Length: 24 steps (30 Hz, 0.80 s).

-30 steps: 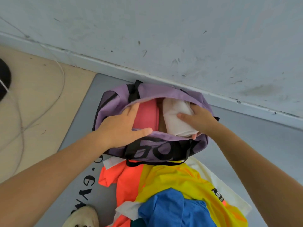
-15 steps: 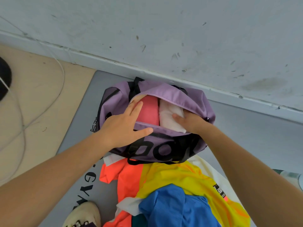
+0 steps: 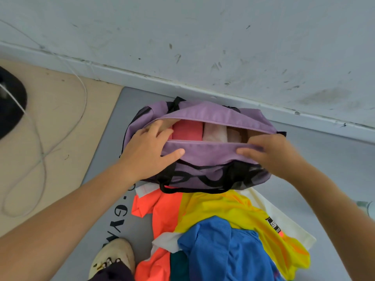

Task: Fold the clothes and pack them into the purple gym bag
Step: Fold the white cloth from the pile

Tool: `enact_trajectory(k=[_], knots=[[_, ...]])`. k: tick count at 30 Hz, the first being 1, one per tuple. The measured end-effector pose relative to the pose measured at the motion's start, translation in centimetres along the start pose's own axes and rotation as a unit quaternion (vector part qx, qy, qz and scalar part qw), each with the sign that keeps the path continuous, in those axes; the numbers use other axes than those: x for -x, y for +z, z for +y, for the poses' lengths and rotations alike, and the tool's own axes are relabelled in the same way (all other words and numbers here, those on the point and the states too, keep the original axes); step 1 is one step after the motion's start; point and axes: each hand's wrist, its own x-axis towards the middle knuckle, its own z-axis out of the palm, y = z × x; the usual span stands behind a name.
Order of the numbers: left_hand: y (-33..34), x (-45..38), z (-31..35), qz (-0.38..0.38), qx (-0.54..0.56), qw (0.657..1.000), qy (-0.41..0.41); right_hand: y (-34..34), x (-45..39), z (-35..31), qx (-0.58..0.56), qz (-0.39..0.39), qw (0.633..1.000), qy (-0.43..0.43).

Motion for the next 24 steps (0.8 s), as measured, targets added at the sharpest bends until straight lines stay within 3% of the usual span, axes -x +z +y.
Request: enact_trajectory(k=[4, 8, 11, 14, 17, 19, 21, 23, 24], knots=[[-1.3, 1.2, 2.2, 0.056, -0.022, 0.998, 0.025, 1.0, 2.1, -1.6, -0.028, 0.212, 0.977, 0.023], [-0.6, 3.5, 6.5, 0.160, 0.029, 0.978, 0.126, 4.6, 6.3, -3.6, -0.093, 0.267, 0.959, 0.038], [1.4, 5.4, 8.7, 0.117, 0.038, 0.979, 0.161, 7.1, 9.7, -3.9, -0.098, 0.233, 0.965, 0.064], [2.7, 6.1, 8.8, 0.086, 0.007, 0.988, 0.131, 7.8, 12.0, -3.4, -0.039, 0.059, 0.988, 0.140], [2.5, 4.7, 7.6, 0.051, -0.026, 0.995, 0.080, 7.2, 11.7, -3.2, 0.089, -0.059, 0.985, 0.132], [2.3, 2.9, 6.4, 0.005, -0.046, 0.997, 0.061, 5.9, 10.1, -3.5, 0.154, -0.059, 0.978, 0.128], [2.3, 1.4, 5.3, -0.058, -0.043, 0.996, 0.061, 4.5, 7.4, -3.7, 0.146, -0.002, 0.983, 0.112], [2.5, 0.9, 4.7, -0.086, -0.034, 0.993, 0.069, 3.6, 4.4, -4.0, 0.028, 0.034, 0.998, 0.052], [2.7, 0.8, 4.6, -0.081, -0.034, 0.993, 0.078, 3.5, 2.8, -4.2, -0.050, 0.017, 0.998, 0.028]])
